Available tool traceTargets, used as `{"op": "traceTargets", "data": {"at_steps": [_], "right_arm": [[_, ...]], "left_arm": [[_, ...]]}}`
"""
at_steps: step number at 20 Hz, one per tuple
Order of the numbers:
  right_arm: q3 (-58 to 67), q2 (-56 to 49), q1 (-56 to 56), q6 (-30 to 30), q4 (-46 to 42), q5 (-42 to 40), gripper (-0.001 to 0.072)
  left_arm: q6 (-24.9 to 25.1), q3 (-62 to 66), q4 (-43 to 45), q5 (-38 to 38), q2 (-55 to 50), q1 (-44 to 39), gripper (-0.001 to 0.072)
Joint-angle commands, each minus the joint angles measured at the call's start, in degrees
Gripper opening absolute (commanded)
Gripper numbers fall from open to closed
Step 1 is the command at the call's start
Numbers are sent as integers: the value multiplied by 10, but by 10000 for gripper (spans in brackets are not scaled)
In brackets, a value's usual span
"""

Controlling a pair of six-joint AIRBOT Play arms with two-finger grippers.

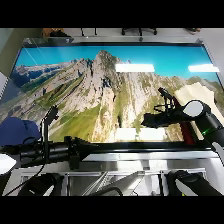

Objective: Fold the shirts.

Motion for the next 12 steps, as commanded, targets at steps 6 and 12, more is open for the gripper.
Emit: {"op": "traceTargets", "data": {"at_steps": [6, 12], "right_arm": [[-3, 1, 3, 0, 2, -3, 23], [-3, 1, 3, 0, 2, -3, 23]], "left_arm": [[-14, -5, 1, 0, -15, -3, 16], [-14, -4, 2, 17, -26, -3, 16]]}}
